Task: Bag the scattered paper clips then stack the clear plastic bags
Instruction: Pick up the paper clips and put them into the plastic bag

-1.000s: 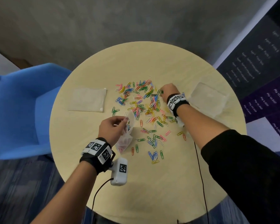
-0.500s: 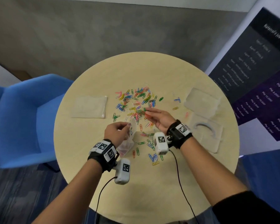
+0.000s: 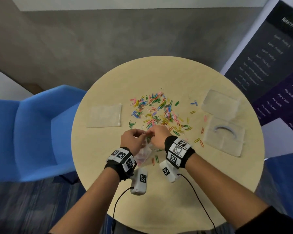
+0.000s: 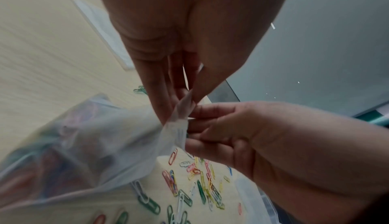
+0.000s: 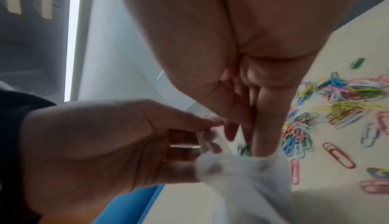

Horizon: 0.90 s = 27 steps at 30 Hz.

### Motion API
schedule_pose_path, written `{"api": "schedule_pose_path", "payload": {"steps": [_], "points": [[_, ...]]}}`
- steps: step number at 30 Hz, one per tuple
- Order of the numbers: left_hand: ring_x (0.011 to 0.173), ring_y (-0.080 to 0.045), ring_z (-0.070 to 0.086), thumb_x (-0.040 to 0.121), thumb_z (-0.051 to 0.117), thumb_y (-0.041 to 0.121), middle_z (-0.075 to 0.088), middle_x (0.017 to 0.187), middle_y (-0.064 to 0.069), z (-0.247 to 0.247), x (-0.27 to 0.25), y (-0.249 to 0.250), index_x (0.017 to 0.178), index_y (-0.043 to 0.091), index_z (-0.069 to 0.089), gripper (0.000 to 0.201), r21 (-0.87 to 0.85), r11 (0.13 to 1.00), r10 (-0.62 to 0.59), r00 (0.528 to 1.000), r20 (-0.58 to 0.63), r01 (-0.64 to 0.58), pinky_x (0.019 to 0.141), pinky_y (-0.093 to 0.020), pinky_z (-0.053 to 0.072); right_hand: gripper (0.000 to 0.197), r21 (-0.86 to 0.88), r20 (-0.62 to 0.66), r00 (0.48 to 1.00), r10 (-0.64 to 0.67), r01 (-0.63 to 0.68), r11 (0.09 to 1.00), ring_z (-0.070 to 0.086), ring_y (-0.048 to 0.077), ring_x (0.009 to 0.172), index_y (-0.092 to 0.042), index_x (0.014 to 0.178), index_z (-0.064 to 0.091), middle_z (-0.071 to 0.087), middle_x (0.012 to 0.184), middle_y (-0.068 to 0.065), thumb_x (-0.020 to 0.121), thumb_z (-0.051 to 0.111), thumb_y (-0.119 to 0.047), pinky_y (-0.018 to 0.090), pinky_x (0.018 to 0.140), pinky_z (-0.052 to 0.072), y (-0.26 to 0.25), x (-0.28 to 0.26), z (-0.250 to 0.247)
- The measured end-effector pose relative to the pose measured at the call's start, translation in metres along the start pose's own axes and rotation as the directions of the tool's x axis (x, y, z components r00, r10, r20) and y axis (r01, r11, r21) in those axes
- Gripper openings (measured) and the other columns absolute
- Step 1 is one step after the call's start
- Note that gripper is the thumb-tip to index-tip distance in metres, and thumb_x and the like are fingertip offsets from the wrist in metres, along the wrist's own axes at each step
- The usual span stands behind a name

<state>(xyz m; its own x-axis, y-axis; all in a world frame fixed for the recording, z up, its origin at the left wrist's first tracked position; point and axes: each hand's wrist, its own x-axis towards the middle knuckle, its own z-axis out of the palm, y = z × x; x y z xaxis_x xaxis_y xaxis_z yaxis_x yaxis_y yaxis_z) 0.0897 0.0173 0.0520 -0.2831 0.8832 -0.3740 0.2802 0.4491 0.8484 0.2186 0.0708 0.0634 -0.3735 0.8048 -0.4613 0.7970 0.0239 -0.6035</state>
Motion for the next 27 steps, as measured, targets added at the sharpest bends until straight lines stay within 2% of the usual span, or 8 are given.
{"api": "schedule_pose_path", "payload": {"steps": [5, 8, 11, 14, 17, 22, 25, 27], "points": [[0.067, -0.020, 0.069, 0.089, 0.067, 0.016, 0.073, 0.080, -0.004, -0.011, 0.002, -0.005, 0.096, 0.010, 0.074, 0.012, -0.051, 0.997, -0.056, 0.998, -0.020, 0.055, 0.068, -0.037, 0.062, 0.014, 0.329, -0.003, 0.997, -0.075, 0.072, 0.942, 0.073, 0.019, 0.073, -0.005, 0.090, 0.076, 0.075, 0.083, 0.008, 0.077, 0.076, -0.002, 0.030, 0.071, 0.061, 0.005, 0.001, -0.021], [0.063, -0.017, 0.065, 0.090, 0.067, 0.016, 0.071, 0.078, -0.005, -0.018, 0.000, -0.009, 0.095, 0.011, 0.074, 0.010, -0.104, 0.993, -0.058, 0.998, -0.032, 0.054, 0.063, -0.030, 0.060, 0.014, 0.390, -0.198, 0.980, -0.012, 0.090, 0.917, 0.071, 0.019, 0.077, -0.009, 0.095, 0.073, 0.074, 0.088, 0.005, 0.082, 0.073, -0.011, 0.028, 0.071, 0.060, 0.024, 0.025, -0.055], [0.063, -0.018, 0.064, 0.090, 0.067, 0.015, 0.071, 0.080, -0.011, -0.025, -0.003, -0.013, 0.096, 0.008, 0.073, 0.011, -0.175, 0.983, -0.057, 0.997, -0.051, 0.047, 0.067, -0.036, 0.061, 0.031, 0.081, -0.408, 0.912, 0.038, -0.005, 0.997, 0.061, 0.024, 0.109, -0.013, 0.118, 0.066, 0.065, 0.121, 0.008, 0.090, 0.065, -0.024, 0.036, 0.095, 0.051, 0.064, 0.082, -0.097], [0.068, -0.022, 0.066, 0.091, 0.065, 0.014, 0.073, 0.087, -0.013, -0.027, -0.009, -0.017, 0.097, 0.008, 0.073, 0.011, -0.202, 0.979, -0.039, 0.994, -0.102, 0.017, 0.069, -0.042, 0.061, 0.063, -0.188, -0.319, 0.937, 0.144, -0.212, 0.959, 0.028, 0.031, 0.142, -0.011, 0.147, 0.036, 0.030, 0.155, 0.013, 0.095, 0.050, -0.045, 0.042, 0.116, 0.026, 0.106, 0.132, -0.121], [0.072, -0.022, 0.066, 0.092, 0.063, 0.011, 0.074, 0.087, -0.009, -0.026, -0.013, -0.019, 0.094, 0.011, 0.072, 0.009, -0.214, 0.977, -0.033, 0.988, -0.154, -0.001, 0.070, -0.045, 0.061, 0.068, -0.207, -0.277, 0.931, 0.238, -0.300, 0.931, 0.012, 0.033, 0.147, -0.014, 0.153, 0.015, 0.009, 0.161, 0.011, 0.099, 0.032, -0.051, 0.047, 0.119, 0.017, 0.126, 0.157, -0.120], [0.067, -0.022, 0.063, 0.092, 0.065, 0.016, 0.073, 0.083, -0.012, -0.021, -0.014, -0.014, 0.090, 0.015, 0.072, 0.007, -0.201, 0.980, -0.038, 0.985, -0.168, 0.003, 0.072, -0.049, 0.059, 0.057, -0.339, -0.118, 0.993, -0.001, -0.039, 0.940, 0.015, 0.029, 0.148, -0.017, 0.153, 0.019, 0.012, 0.161, 0.012, 0.102, 0.027, -0.042, 0.045, 0.120, 0.017, 0.103, 0.147, -0.080], [0.064, -0.023, 0.063, 0.091, 0.066, 0.019, 0.073, 0.080, -0.012, -0.017, -0.013, -0.012, 0.089, 0.015, 0.072, 0.008, -0.162, 0.987, -0.023, 0.987, -0.160, -0.003, 0.072, -0.051, 0.060, 0.062, -0.467, -0.075, 0.991, -0.113, 0.065, 0.882, 0.022, 0.029, 0.145, -0.016, 0.151, 0.027, 0.020, 0.159, 0.012, 0.097, 0.042, -0.043, 0.043, 0.118, 0.024, 0.091, 0.126, -0.060], [0.061, -0.023, 0.062, 0.091, 0.066, 0.020, 0.072, 0.078, -0.012, -0.015, -0.012, -0.011, 0.087, 0.016, 0.071, 0.008, -0.160, 0.987, -0.029, 0.989, -0.145, 0.005, 0.072, -0.054, 0.059, 0.057, -0.557, -0.062, 0.984, -0.166, 0.103, 0.824, 0.034, 0.030, 0.139, -0.013, 0.147, 0.035, 0.033, 0.153, 0.013, 0.095, 0.051, -0.030, 0.041, 0.113, 0.034, 0.090, 0.115, -0.050]]}}
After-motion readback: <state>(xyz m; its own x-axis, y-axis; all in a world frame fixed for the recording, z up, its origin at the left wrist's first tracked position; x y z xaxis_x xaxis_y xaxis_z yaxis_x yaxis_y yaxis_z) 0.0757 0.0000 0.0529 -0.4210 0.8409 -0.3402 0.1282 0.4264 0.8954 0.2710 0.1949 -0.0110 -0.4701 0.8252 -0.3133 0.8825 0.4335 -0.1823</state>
